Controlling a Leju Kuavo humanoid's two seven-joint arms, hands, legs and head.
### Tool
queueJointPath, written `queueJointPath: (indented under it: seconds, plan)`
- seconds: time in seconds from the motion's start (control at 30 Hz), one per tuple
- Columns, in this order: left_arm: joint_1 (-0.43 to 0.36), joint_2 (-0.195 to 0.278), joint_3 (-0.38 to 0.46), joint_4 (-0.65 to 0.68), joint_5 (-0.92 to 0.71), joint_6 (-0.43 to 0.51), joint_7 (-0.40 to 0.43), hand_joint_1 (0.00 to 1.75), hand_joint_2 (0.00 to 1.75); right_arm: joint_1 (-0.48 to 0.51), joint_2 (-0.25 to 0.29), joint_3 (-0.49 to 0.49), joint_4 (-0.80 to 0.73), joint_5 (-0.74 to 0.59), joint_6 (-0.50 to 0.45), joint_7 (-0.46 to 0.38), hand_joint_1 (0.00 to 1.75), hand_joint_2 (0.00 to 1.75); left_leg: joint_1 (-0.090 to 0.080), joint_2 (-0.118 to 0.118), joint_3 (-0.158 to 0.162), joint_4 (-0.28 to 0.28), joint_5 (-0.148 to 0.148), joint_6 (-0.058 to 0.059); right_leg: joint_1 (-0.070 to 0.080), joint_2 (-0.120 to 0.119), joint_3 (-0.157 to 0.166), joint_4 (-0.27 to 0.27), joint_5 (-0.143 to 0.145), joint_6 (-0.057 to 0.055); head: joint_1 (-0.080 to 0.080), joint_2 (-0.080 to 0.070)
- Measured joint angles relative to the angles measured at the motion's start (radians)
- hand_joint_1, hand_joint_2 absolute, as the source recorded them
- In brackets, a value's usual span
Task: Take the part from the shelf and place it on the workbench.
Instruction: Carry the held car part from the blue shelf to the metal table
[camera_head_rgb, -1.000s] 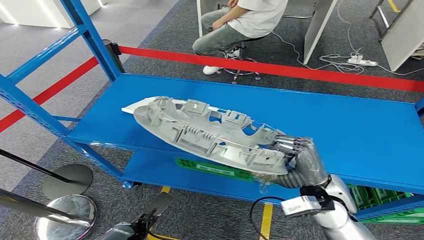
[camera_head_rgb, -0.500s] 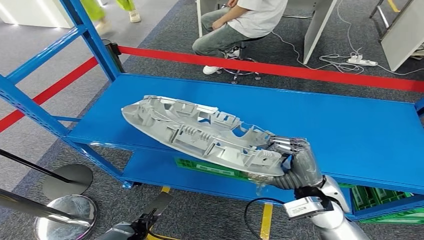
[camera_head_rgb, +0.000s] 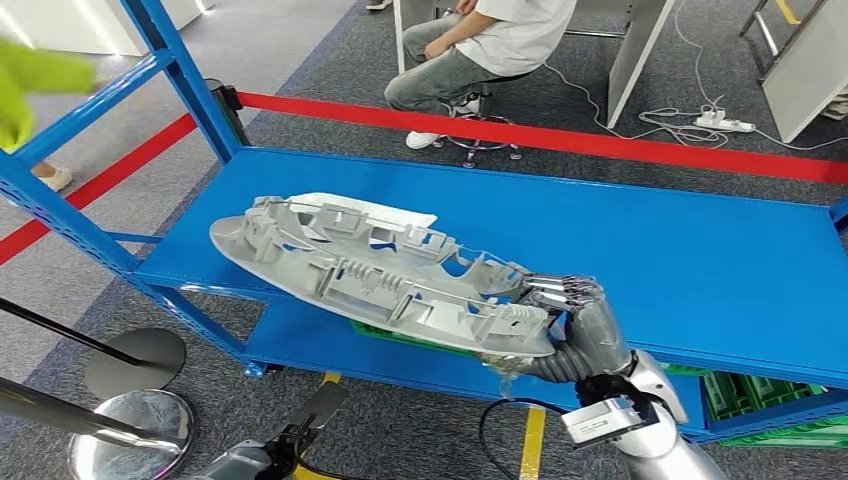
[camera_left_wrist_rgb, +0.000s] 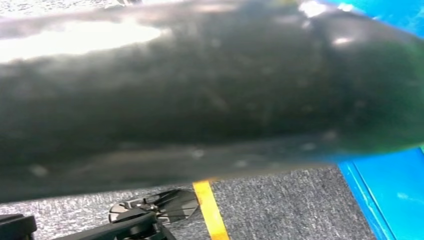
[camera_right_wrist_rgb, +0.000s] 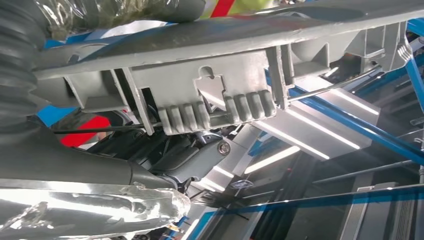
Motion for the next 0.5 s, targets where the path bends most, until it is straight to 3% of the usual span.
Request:
queueJointPath:
  seconds: [0.5]
  plan:
    - [-0.006,0.000,-0.001,0.000,-0.001,0.003,0.001,0.00,0.00,0.000,0.002,0.001,-0.003,0.012,-0.004,-0.001,1.75,1.75,0.000,0.000,0.000,0.000,0.000,0.000,0.000,0.000,0.000,0.000,0.000,0.000,0.000,0.000]
